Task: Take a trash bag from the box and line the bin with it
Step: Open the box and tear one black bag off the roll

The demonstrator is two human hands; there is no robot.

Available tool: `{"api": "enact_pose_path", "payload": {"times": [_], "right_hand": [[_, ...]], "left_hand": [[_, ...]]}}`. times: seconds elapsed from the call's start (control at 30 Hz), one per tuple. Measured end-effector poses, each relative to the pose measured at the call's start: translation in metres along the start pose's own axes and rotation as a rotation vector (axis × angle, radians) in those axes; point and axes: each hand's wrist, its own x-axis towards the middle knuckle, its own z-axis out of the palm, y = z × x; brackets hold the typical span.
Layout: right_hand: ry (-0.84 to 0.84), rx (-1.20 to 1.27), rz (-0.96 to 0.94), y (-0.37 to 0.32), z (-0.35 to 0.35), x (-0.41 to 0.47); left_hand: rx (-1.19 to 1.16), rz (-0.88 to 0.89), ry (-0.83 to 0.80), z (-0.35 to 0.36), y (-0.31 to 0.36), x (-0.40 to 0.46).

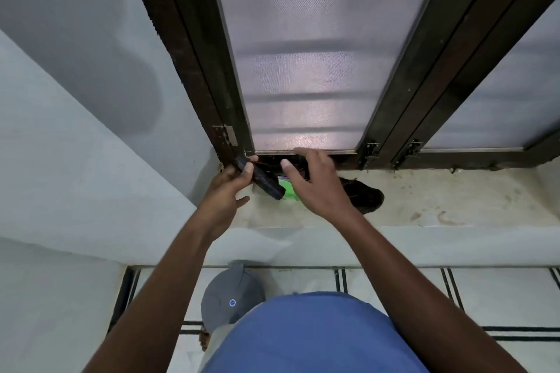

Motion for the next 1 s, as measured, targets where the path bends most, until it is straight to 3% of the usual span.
{"api": "enact_pose_path", "payload": {"times": [0.1,0.27,0.4,0.7,1.0], "right_hand": [[-0.342,0.56,0.275,-0.013,-0.002,-0.008],[-0.44,0.807,0.26,-0.003,0.0,-0.014],[-0.467,0.779,0.207,-0.002,-0.002,-0.023],[-0.289,0.645,0.061,-0.001,0.001,-0.031],[-0.215,0.72,0.18,0.008,-0.005,-0.028]], "left_hand": [[-0.069,0.035,-0.013,-0.004,-0.001,-0.003],[-0.115,0.067,-0.068,-0.015,-0.007,-0.009],[-0.146,0.04,-0.081,-0.02,-0.009,-0.018],[-0.196,-0.049,-0.027,-0.023,-0.008,-0.031],[-0.071,-0.013,-0.115,-0.018,-0.011,-0.039]]}}
